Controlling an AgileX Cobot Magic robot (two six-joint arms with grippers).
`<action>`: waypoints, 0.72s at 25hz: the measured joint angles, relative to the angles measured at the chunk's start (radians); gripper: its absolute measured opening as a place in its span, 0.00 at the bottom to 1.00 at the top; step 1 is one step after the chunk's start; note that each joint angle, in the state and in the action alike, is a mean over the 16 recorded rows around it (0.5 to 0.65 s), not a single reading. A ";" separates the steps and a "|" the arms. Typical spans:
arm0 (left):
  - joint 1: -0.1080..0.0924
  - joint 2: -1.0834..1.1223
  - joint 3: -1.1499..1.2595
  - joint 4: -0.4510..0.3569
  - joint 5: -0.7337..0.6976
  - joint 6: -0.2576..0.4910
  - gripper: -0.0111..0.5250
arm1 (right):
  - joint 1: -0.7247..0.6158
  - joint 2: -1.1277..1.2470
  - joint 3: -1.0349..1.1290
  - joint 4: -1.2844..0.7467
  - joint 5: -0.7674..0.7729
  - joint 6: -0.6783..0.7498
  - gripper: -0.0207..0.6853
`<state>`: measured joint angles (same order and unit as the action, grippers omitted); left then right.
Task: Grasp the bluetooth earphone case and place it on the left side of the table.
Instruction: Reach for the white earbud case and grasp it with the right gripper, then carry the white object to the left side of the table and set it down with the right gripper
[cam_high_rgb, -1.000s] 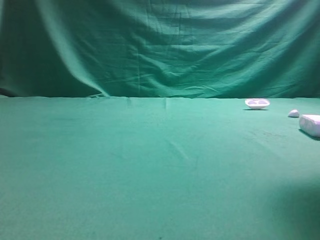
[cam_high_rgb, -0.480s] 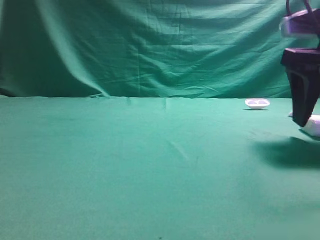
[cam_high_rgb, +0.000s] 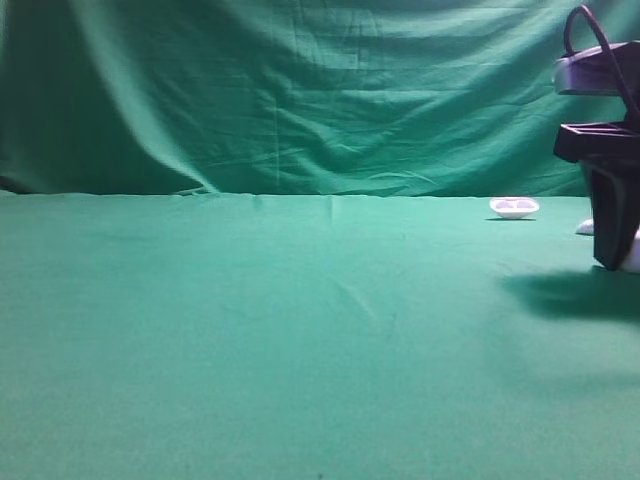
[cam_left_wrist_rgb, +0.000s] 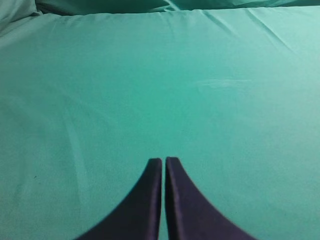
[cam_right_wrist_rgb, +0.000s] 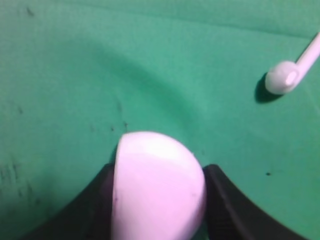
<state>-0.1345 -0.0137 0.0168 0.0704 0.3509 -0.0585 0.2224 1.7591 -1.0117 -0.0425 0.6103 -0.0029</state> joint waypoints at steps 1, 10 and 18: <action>0.000 0.000 0.000 0.000 0.000 0.000 0.02 | 0.006 -0.001 -0.023 0.003 0.014 0.000 0.49; 0.000 0.000 0.000 0.000 0.000 0.000 0.02 | 0.154 0.042 -0.397 0.051 0.149 -0.008 0.49; 0.000 0.000 0.000 0.000 0.000 0.000 0.02 | 0.376 0.253 -0.831 0.087 0.197 -0.032 0.49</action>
<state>-0.1345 -0.0137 0.0168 0.0704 0.3509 -0.0585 0.5979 2.0123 -1.8424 0.0446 0.8073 -0.0353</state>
